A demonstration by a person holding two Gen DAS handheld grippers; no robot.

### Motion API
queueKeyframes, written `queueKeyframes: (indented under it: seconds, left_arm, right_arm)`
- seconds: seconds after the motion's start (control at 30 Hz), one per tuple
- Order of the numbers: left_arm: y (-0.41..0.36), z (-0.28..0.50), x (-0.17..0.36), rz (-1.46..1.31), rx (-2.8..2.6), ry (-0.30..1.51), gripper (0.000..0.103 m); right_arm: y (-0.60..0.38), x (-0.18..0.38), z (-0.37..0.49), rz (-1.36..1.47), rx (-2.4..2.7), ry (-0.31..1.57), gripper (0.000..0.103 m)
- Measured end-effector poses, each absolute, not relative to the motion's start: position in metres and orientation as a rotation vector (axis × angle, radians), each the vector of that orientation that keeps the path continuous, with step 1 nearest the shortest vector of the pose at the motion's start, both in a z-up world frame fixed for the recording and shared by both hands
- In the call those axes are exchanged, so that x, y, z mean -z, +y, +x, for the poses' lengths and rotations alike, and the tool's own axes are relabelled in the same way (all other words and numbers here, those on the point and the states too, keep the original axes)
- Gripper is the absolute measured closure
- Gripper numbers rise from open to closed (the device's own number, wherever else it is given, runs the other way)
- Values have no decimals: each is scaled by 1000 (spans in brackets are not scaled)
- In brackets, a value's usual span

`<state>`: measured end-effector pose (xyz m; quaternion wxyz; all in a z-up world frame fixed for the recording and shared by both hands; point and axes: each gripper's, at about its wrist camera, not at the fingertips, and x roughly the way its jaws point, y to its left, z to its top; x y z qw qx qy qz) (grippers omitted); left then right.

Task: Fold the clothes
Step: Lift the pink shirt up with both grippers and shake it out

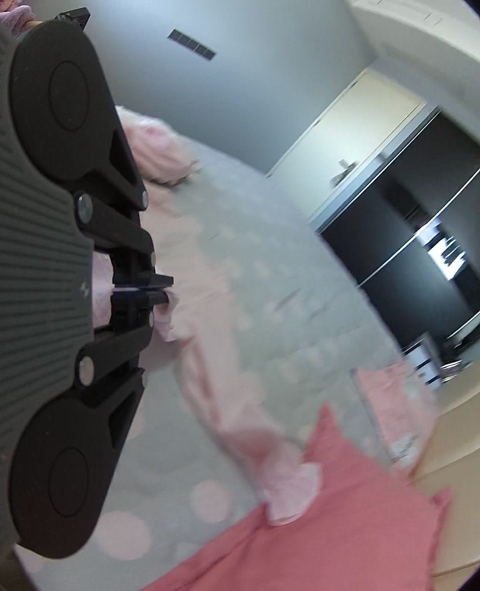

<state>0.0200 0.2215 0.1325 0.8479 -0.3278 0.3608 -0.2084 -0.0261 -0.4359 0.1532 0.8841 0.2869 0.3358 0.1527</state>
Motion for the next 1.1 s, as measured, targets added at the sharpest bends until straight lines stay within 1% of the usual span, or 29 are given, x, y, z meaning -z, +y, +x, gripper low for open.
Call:
queueKeyframes:
  seconds: [0.2,0.33,0.6,0.7,0.83,0.97,1.1]
  left_arm:
    - [228,67,-188,-654,413,654,102]
    - [227,110,-223,-615,383,611,102]
    - [215,235,-272,-577,322,582,102]
    - [203,280,-287,-545,315,556,102]
    - [193,328,-310,-535,312,503,102]
    - [189,349,-340,-530,321,437,102]
    - [188,341,-355,-514,355,429,102]
  right_arm:
    - [-407,-231,8,536,-329,535,102]
    - [-391,-270,46,499,-301,482,102]
    - [-366,-319,165,447,-166,429,102]
    - [-356,-333,217,430,-123,400,102]
    - [-349,-357,266,400,-96,336,102]
    - [-351,-391,281,402,-92,235,102]
    - [-358,-419,265,363,-108,200,102]
